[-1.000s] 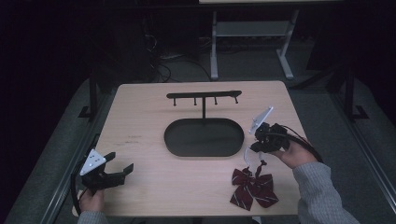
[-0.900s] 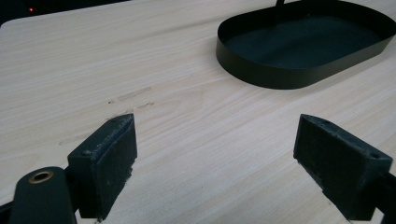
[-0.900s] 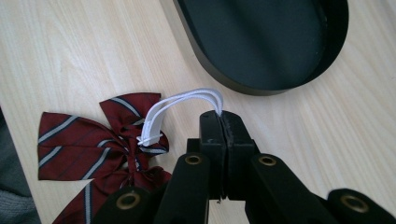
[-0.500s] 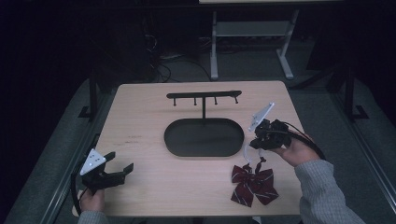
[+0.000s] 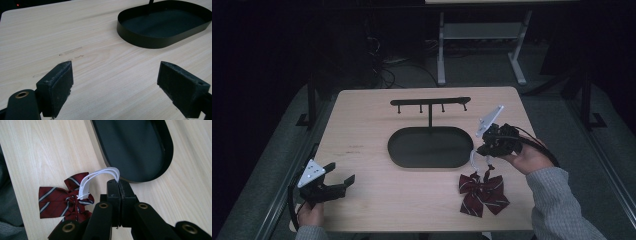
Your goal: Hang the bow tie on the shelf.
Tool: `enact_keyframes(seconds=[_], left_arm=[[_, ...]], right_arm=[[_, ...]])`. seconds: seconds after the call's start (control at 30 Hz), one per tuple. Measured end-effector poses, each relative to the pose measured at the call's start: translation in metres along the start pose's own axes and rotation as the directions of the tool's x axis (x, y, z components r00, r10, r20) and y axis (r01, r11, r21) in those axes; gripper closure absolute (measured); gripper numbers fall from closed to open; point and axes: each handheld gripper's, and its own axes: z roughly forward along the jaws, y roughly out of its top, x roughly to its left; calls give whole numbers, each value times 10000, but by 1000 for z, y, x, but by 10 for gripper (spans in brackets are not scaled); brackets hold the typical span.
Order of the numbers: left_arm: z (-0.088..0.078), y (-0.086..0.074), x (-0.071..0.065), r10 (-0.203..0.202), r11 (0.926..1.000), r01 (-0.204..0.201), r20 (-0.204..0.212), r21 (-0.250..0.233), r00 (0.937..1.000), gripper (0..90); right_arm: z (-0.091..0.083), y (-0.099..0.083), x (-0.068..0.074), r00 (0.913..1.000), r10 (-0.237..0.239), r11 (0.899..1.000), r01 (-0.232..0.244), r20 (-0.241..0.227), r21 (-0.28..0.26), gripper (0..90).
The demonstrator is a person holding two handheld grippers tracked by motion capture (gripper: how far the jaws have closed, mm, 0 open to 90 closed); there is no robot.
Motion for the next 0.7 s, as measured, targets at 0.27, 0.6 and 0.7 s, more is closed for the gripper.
enact_keyframes(seconds=[0.27, 0.6, 0.7], left_arm=[[0, 0, 0, 48, 10000, -48, 34, -16, 10000, 131], [-1, 0, 0, 13, 10000, -13, 12, -82, 10000, 131], [0, 0, 0, 5, 10000, -5, 22, -82, 10000, 131]], right_arm=[[-5, 7, 1, 9999, -147, 9999, 147, 59, -42, 883], [-11, 17, 1, 9995, -298, 9995, 299, 138, -55, 883], [-14, 20, 1, 9990, -398, 9992, 400, 208, -78, 883]])
